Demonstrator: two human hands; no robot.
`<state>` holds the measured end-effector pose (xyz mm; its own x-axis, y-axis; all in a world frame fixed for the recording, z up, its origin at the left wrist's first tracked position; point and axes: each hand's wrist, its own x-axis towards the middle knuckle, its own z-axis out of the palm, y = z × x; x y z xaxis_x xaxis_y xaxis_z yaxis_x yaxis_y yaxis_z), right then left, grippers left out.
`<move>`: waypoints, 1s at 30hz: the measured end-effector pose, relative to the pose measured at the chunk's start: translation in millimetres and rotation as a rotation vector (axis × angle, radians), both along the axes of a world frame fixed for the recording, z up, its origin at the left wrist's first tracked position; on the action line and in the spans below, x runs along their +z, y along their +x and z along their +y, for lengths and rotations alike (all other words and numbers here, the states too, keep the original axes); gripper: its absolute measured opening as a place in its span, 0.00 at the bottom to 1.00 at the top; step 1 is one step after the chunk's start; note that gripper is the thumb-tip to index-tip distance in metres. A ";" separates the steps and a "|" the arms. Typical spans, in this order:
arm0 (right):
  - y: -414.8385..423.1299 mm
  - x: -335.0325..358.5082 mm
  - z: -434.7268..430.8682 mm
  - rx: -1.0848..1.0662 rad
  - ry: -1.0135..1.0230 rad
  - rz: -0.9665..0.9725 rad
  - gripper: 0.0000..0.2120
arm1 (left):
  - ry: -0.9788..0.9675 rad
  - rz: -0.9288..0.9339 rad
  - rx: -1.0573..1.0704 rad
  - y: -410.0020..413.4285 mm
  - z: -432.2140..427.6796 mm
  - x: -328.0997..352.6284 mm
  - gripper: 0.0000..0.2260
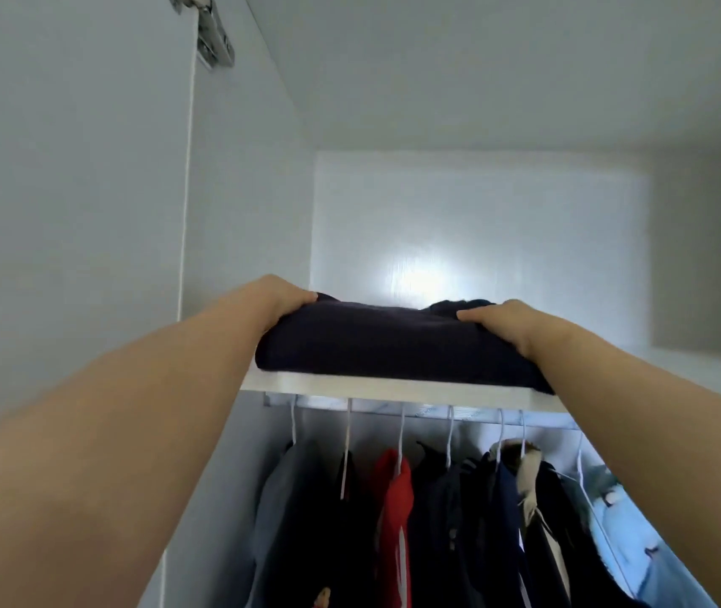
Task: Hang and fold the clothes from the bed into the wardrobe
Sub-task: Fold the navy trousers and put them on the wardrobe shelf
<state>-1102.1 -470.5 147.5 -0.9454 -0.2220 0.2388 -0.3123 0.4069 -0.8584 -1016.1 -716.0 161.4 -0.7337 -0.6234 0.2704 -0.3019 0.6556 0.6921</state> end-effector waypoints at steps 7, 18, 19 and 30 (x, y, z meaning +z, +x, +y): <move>-3.0 0.4 -4.9 -0.026 0.155 0.039 0.10 | 0.226 -0.135 -0.286 16.2 -11.1 -1.4 0.19; -20.1 9.0 -21.4 0.083 -0.589 0.362 0.10 | 0.066 0.588 -0.330 8.3 -0.1 21.4 0.17; -22.4 6.8 -24.5 0.093 -0.531 0.301 0.12 | 0.066 0.489 -0.288 6.2 -2.9 16.1 0.18; -17.8 -7.1 -42.9 0.098 0.219 0.121 0.10 | -0.501 -0.184 -0.013 -2.4 20.6 4.7 0.19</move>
<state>-1119.9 -513.4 140.4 -0.8843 -0.3695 0.2854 -0.4545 0.5415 -0.7073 -1018.5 -695.4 166.2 -0.8035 -0.4417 0.3991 -0.3786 0.8966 0.2298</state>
